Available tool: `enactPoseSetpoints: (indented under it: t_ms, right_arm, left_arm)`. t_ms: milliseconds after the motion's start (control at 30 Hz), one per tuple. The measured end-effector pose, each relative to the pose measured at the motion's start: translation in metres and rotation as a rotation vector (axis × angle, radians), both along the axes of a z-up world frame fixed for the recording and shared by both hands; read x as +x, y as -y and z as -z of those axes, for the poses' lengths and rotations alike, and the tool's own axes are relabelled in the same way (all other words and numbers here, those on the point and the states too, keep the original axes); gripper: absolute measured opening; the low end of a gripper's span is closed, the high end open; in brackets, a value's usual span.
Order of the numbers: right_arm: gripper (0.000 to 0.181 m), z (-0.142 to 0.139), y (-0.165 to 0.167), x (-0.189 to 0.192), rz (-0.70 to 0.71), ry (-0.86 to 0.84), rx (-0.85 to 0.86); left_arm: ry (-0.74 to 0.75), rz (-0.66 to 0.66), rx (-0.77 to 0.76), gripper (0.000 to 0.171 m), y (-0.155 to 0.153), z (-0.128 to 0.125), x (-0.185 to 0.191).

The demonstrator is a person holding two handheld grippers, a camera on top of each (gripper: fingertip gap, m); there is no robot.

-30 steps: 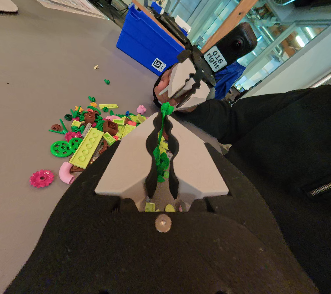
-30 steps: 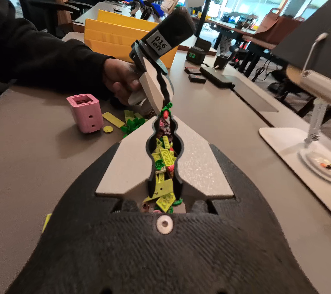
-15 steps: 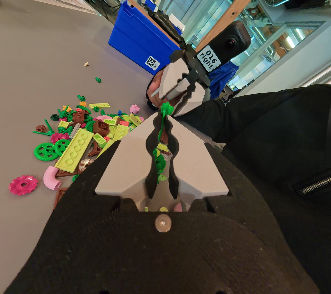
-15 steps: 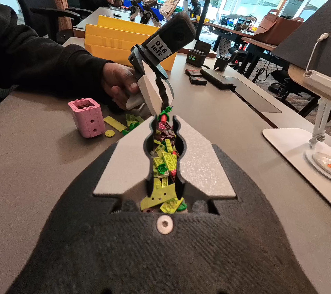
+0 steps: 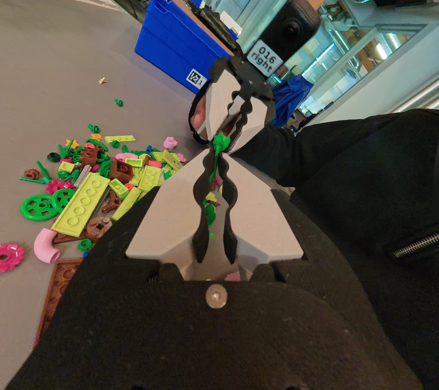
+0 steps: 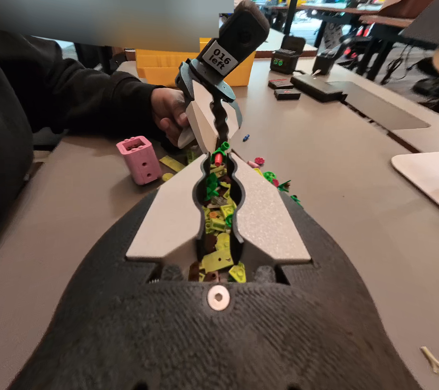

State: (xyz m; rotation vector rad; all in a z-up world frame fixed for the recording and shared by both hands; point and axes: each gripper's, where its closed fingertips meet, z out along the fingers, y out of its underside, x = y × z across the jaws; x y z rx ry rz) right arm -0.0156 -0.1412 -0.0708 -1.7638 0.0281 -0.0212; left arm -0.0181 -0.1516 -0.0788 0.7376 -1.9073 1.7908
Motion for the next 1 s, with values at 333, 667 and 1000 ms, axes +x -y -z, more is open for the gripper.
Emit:
enactPoseSetpoints:
  t_ms: [333,667,1000]
  right_arm:
    - [0.009,-0.034,0.052,0.035,-0.012,-0.222,0.174]
    - [0.009,-0.012,0.027,0.012,-0.105,-0.26,0.114]
    - [0.01,0.002,0.02,0.005,-0.155,-0.37,0.052]
  left_arm:
    - [-0.023,-0.059,-0.038,0.0,-0.018,-0.012,0.013]
    - [-0.001,0.036,0.092,0.0,0.009,0.014,-0.012]
    - [0.253,-0.098,0.111,0.024,-0.005,0.003,0.009]
